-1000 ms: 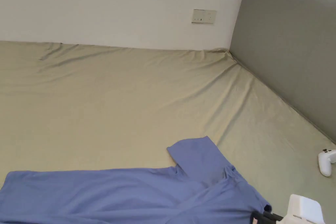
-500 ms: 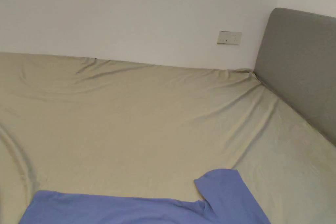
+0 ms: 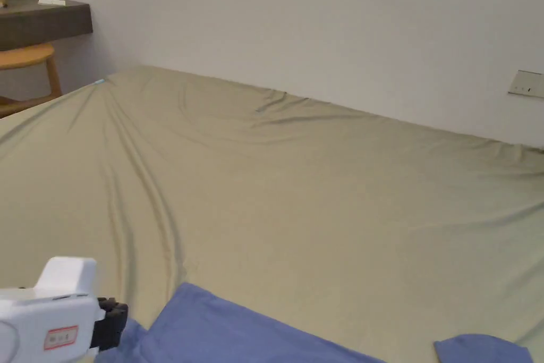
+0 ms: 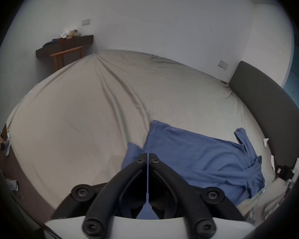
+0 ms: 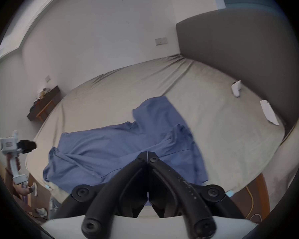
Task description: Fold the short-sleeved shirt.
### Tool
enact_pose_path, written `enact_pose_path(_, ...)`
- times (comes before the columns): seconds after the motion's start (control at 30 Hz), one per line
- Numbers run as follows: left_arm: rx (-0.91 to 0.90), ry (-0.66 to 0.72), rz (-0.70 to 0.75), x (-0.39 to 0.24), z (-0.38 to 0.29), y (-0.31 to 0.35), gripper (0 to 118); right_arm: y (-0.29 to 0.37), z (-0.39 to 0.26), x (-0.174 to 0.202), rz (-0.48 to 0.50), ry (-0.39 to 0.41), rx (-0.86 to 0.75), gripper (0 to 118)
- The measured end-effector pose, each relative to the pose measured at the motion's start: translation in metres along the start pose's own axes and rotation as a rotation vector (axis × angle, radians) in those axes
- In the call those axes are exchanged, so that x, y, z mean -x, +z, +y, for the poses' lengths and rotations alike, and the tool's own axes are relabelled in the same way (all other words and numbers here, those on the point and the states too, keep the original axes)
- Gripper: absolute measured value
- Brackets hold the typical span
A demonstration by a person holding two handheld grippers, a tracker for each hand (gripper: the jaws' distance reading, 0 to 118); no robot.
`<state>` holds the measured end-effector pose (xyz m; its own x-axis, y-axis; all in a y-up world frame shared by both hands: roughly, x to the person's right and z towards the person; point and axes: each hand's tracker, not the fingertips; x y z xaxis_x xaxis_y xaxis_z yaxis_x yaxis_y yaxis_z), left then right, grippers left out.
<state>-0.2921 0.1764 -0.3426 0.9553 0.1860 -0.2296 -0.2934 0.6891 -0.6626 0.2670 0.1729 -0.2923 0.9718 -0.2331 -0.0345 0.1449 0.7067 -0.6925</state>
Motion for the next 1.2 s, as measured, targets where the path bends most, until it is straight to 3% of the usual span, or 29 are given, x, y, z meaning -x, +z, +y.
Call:
enact_pose_path(0.17, 0.0, -0.054, -0.02, -0.009, 0.036, -0.073, 2, -0.025, 0.005, 0.005, -0.019, 0.025, 0.066, 2)
enact_pose_path(0.23, 0.042, -0.037, -0.107, -0.009, 0.054, -0.101, 15, -0.034, 0.008, 0.004, -0.032, 0.03, 0.084, 2)
enact_pose_path(0.27, 0.074, -0.013, -0.131, -0.008, 0.062, -0.113, 25, -0.039, 0.009, 0.004, -0.036, 0.032, 0.093, 2)
enact_pose_path(0.33, 0.111, 0.004, -0.128, -0.008, 0.071, -0.136, 67, -0.046, 0.012, 0.005, -0.044, 0.023, 0.112, 2)
enact_pose_path(0.37, 0.131, -0.011, -0.125, -0.007, 0.072, -0.146, 82, -0.047, 0.014, 0.006, -0.042, 0.021, 0.118, 2)
enact_pose_path(0.4, 0.142, -0.032, -0.107, -0.009, 0.07, -0.155, 92, -0.049, 0.015, 0.007, -0.037, 0.02, 0.123, 2)
enact_pose_path(0.43, 0.148, -0.064, -0.09, -0.009, 0.068, -0.162, 93, -0.05, 0.015, 0.008, -0.031, 0.021, 0.125, 2)
enact_pose_path(0.57, 0.232, -0.089, -0.059, -0.013, 0.054, -0.184, 92, -0.062, 0.021, 0.009, 0.003, 0.03, 0.156, 2)
enact_pose_path(0.6, 0.263, -0.092, -0.058, -0.015, 0.048, -0.187, 86, -0.064, 0.023, 0.01, 0.0, 0.04, 0.163, 2)
enact_pose_path(0.67, 0.237, -0.129, 0.036, -0.018, 0.038, -0.19, 66, -0.064, 0.029, 0.011, -0.003, 0.066, 0.157, 2)
enact_pose_path(0.73, 0.212, -0.144, 0.013, -0.022, 0.037, -0.178, 49, -0.063, 0.037, 0.01, 0.002, 0.089, 0.142, 2)
enact_pose_path(0.8, 0.246, -0.095, 0.008, -0.018, 0.038, -0.178, 11, -0.067, 0.048, 0.006, 0.011, 0.093, 0.125, 2)
enact_pose_path(0.9, 0.239, -0.05, -0.006, -0.013, 0.035, -0.179, 6, -0.094, 0.065, -0.02, -0.01, 0.087, 0.105, 4)
enact_pose_path(0.93, 0.235, -0.051, -0.003, -0.013, 0.033, -0.18, 6, -0.105, 0.073, -0.029, -0.04, 0.074, 0.094, 13)
enact_pose_path(0.97, 0.23, -0.048, 0.0, -0.014, 0.032, -0.18, 6, -0.115, 0.08, -0.038, -0.048, 0.062, 0.091, 32)
enact_pose_path(1.0, 0.227, -0.044, 0.003, -0.018, 0.031, -0.176, 6, -0.13, 0.091, -0.045, -0.059, 0.047, 0.112, 68)
enact_pose_path(1.07, 0.229, -0.044, 0.004, -0.018, 0.032, -0.176, 6, -0.159, 0.107, -0.06, -0.073, -0.015, 0.172, 102)
enact_pose_path(1.1, 0.235, -0.04, 0.003, -0.017, 0.033, -0.177, 6, -0.175, 0.111, -0.071, -0.089, -0.051, 0.184, 111)
enact_pose_path(1.2, 0.258, -0.005, 0.008, -0.02, 0.038, -0.177, 6, -0.214, 0.116, -0.093, -0.149, -0.106, 0.216, 100)
